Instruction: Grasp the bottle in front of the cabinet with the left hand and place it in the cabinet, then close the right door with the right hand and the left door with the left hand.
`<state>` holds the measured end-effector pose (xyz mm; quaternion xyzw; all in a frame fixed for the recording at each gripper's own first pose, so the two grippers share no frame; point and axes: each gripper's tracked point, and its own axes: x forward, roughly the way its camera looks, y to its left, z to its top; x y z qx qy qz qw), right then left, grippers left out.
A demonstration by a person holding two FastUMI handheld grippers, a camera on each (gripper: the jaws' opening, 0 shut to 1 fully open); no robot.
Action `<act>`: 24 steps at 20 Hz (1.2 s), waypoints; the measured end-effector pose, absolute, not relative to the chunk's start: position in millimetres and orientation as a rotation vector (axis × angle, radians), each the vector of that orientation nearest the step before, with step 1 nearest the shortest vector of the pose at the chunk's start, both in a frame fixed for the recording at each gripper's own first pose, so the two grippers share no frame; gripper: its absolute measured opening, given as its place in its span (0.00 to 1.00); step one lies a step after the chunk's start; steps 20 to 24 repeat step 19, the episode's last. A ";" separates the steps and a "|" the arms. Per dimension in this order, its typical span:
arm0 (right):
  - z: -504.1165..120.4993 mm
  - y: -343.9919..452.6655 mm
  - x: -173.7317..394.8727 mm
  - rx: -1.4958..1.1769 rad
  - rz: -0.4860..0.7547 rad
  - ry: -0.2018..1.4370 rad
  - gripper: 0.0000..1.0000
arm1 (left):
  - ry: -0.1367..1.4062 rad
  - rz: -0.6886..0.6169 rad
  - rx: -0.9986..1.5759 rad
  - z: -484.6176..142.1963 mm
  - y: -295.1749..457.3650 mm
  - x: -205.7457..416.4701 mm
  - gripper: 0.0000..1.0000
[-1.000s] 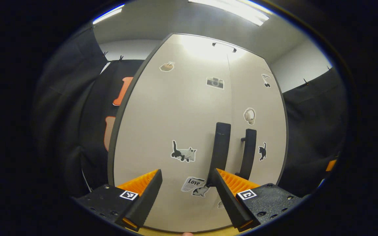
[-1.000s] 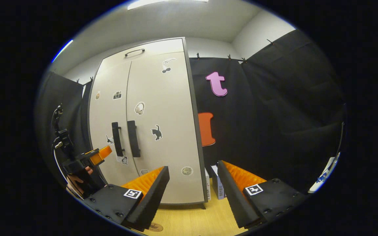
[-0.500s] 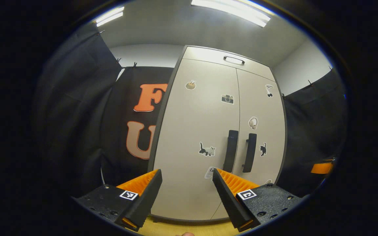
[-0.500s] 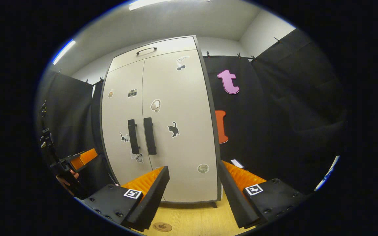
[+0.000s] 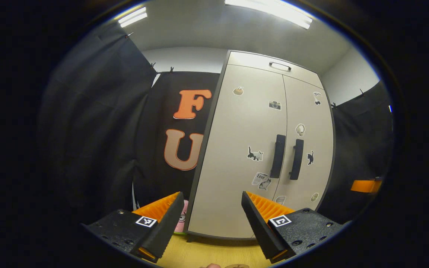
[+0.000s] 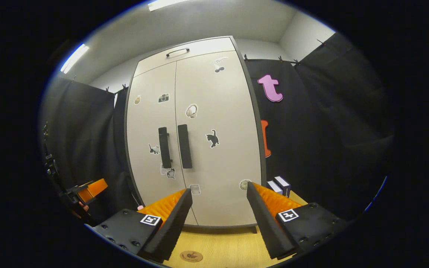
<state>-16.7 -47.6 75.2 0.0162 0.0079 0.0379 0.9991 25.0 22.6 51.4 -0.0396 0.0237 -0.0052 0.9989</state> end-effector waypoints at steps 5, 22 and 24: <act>61.6 -59.0 -19.5 0.005 0.054 0.006 0.98 | 0.091 0.055 -0.042 21.7 32.2 1.0 0.94; 50.0 -85.9 -17.6 0.060 -0.019 0.007 0.98 | 0.078 0.053 -0.031 11.9 35.3 -10.3 0.95; 50.0 -85.9 -17.6 0.060 -0.019 0.007 0.98 | 0.078 0.053 -0.031 11.9 35.3 -10.3 0.95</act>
